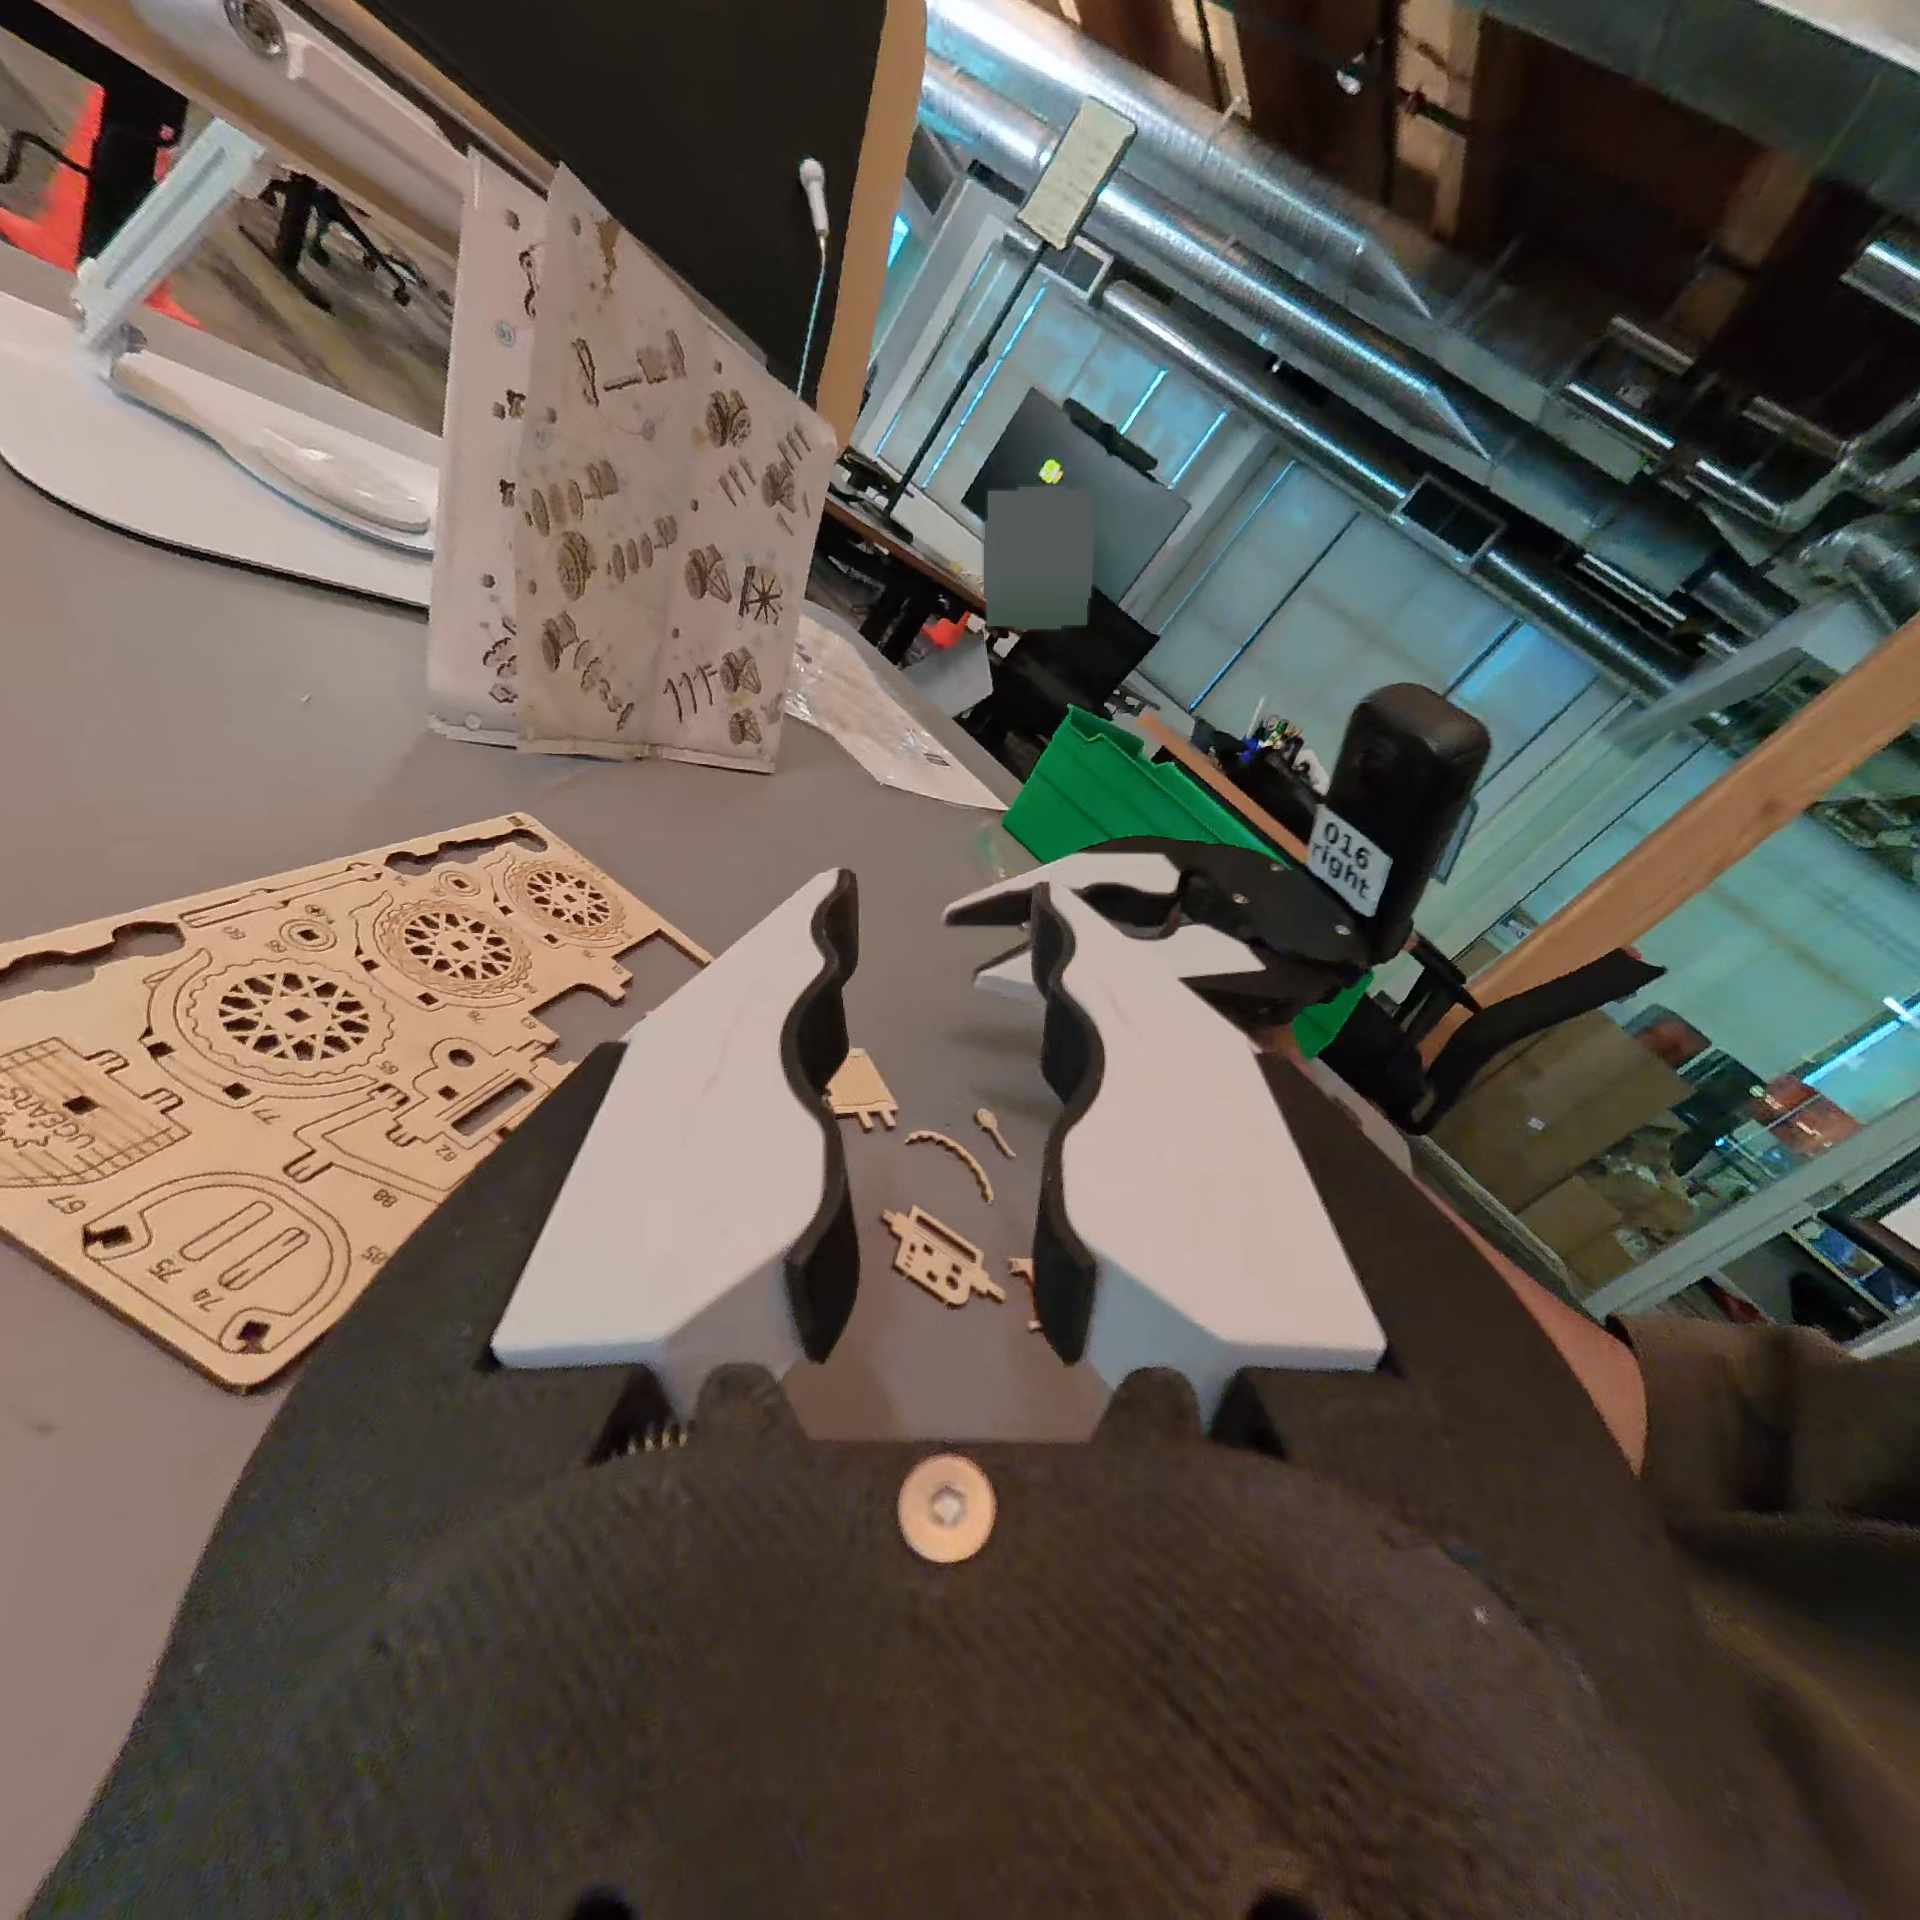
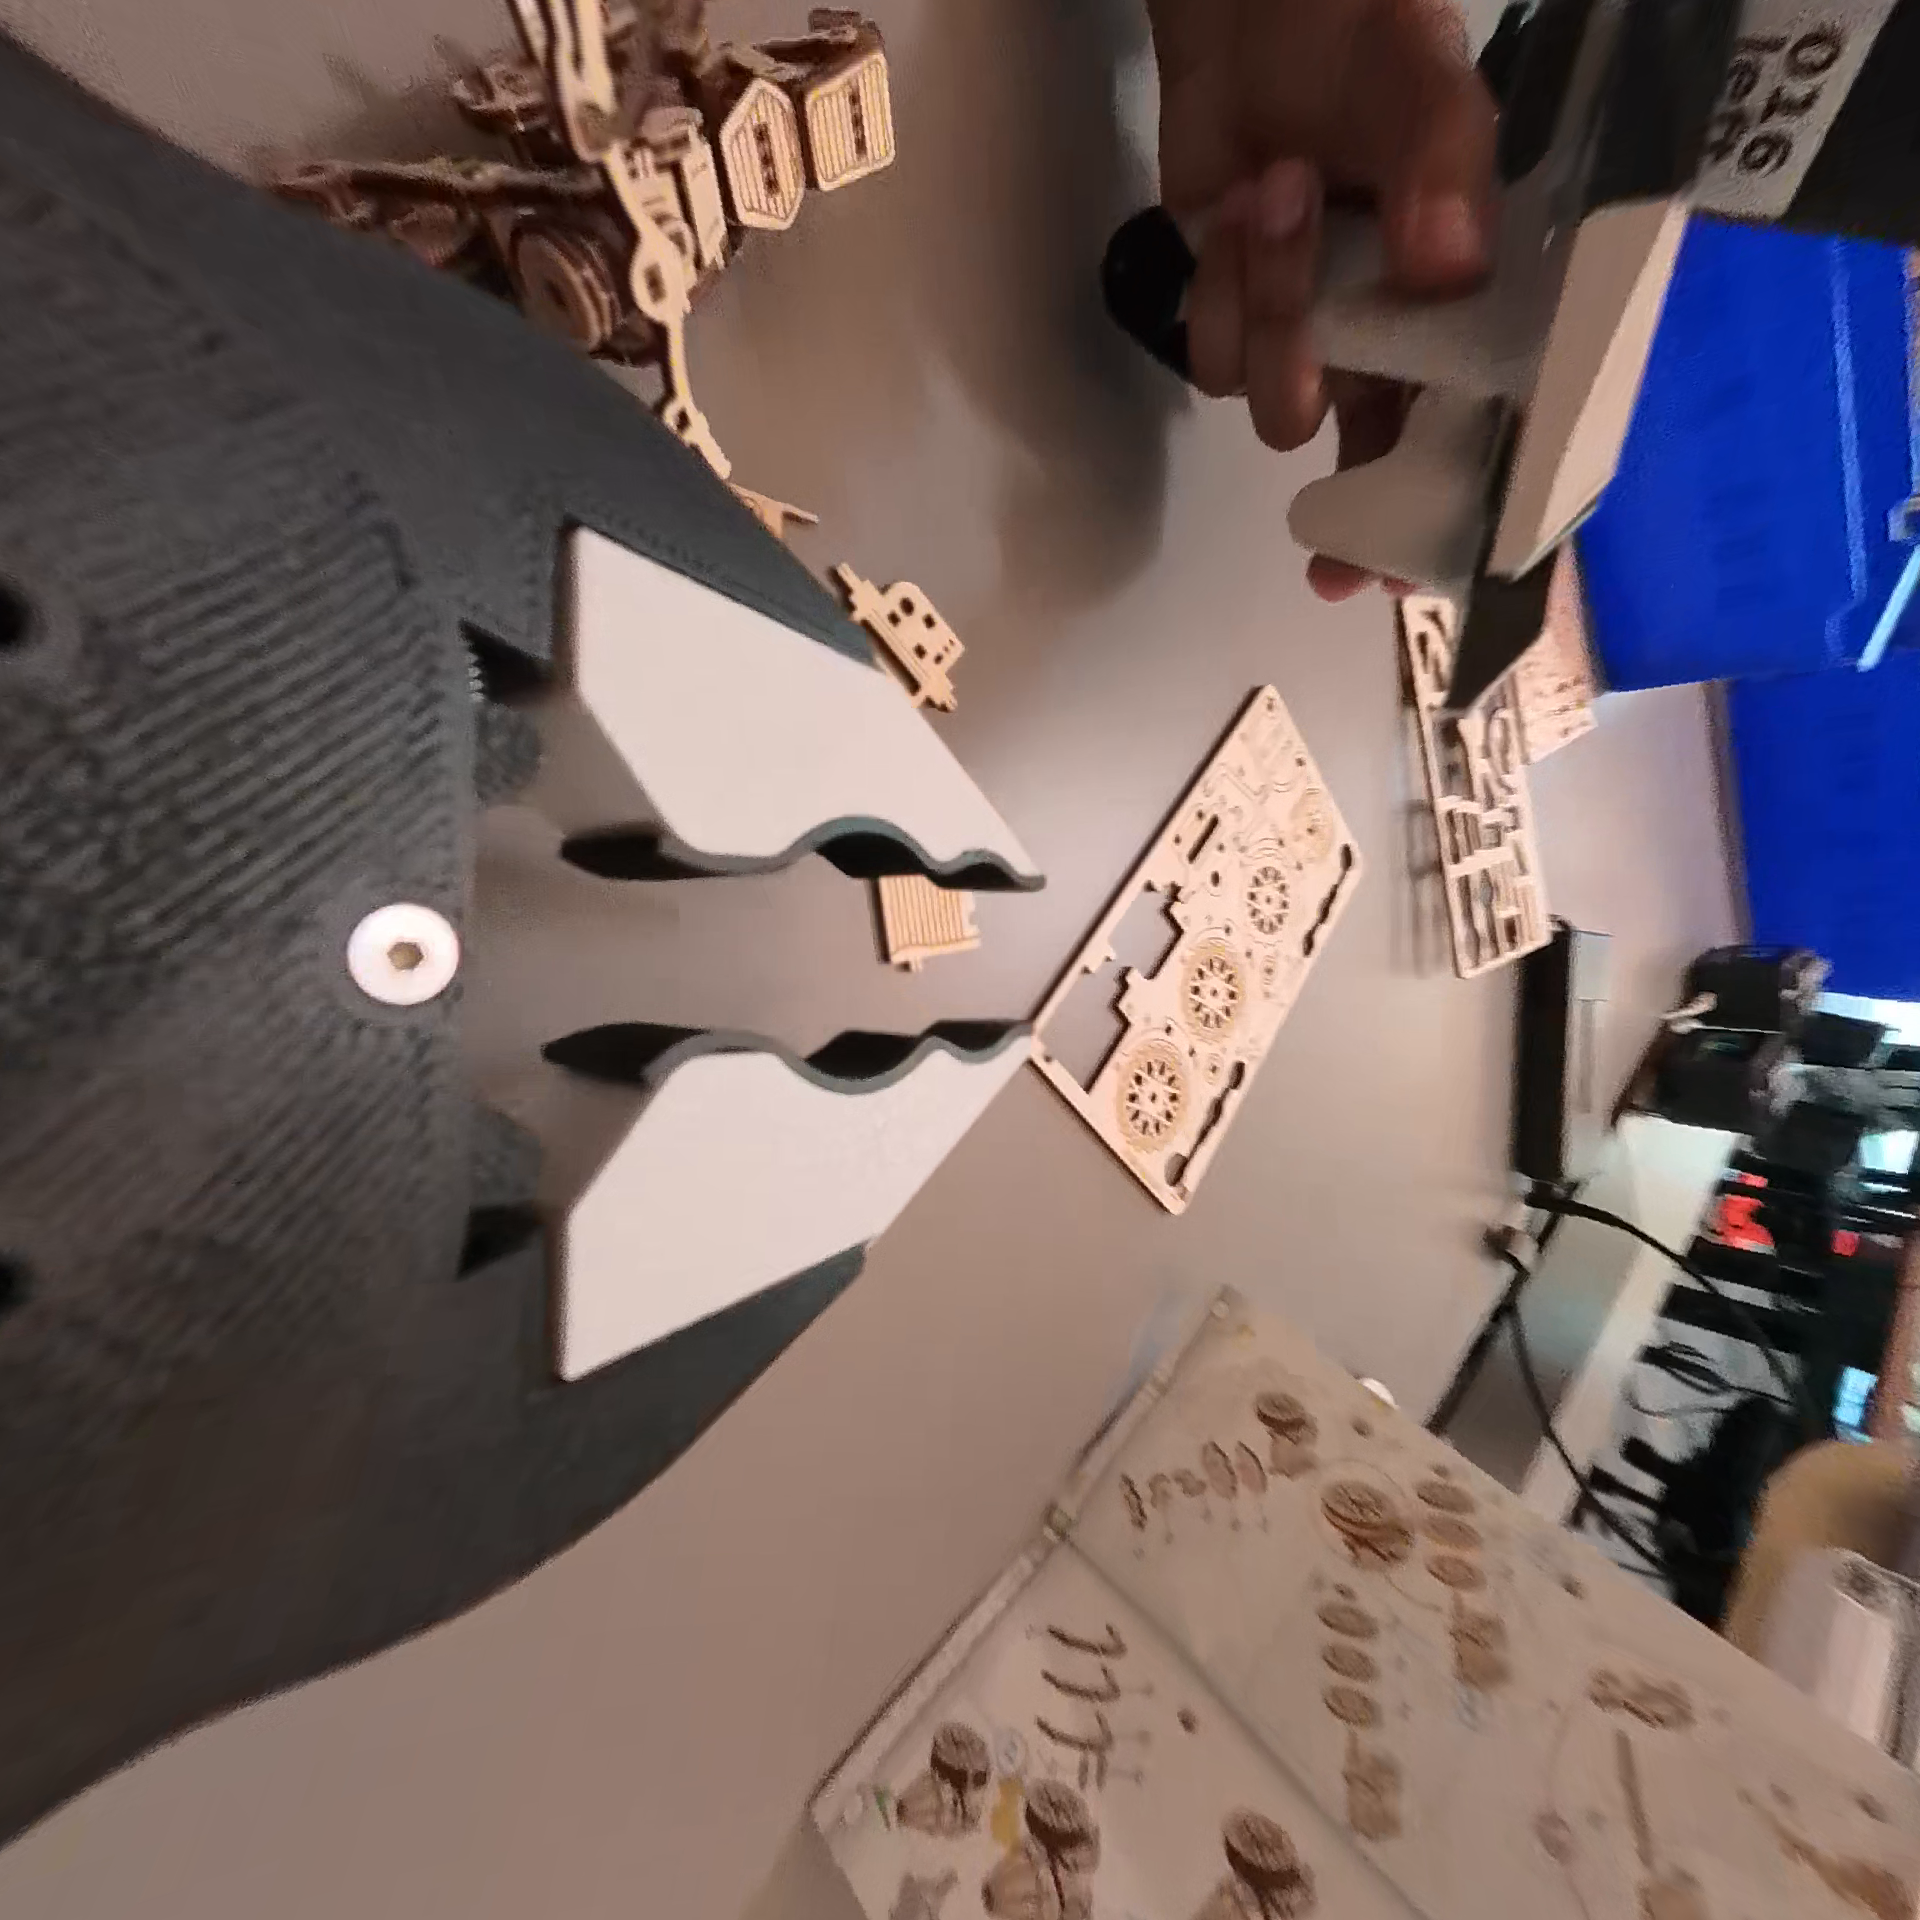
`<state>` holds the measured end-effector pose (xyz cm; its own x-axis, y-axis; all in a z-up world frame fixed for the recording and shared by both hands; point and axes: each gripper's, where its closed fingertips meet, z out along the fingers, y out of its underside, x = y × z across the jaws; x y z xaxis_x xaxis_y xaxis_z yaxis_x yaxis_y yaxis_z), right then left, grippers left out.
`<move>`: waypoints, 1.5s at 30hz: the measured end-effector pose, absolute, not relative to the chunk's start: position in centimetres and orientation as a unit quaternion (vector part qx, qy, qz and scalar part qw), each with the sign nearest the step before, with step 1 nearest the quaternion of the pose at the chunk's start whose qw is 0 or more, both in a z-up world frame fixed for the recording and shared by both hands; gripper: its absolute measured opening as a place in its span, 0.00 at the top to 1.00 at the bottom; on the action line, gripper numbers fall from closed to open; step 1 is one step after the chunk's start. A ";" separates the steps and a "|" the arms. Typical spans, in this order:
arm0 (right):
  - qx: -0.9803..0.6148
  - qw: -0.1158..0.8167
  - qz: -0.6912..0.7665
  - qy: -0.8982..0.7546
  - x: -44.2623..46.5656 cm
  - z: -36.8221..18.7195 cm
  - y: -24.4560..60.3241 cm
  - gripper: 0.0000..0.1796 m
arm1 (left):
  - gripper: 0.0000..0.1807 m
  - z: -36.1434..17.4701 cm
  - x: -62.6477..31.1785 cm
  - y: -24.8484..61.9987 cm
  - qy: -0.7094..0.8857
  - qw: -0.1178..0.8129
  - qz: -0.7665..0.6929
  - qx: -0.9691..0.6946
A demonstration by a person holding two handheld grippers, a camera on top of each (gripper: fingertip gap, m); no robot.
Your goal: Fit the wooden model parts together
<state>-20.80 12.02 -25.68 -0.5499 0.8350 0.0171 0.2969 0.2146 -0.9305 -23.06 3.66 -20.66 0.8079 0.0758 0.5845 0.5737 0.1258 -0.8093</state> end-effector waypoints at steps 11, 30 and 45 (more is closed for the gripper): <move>-0.406 0.309 0.529 -0.678 -20.6 -23.9 14.4 0.82 | 0.82 -22.7 -23.1 5.0 -0.232 0.666 -0.125 -0.697; -0.367 0.215 0.528 -0.735 -20.2 -25.6 11.9 0.79 | 0.80 -24.5 -23.2 6.2 -0.275 0.622 -0.219 -0.700; -0.364 0.202 0.521 -0.745 -20.1 -26.0 11.5 0.79 | 0.81 -24.3 -23.1 6.2 -0.275 0.625 -0.261 -0.683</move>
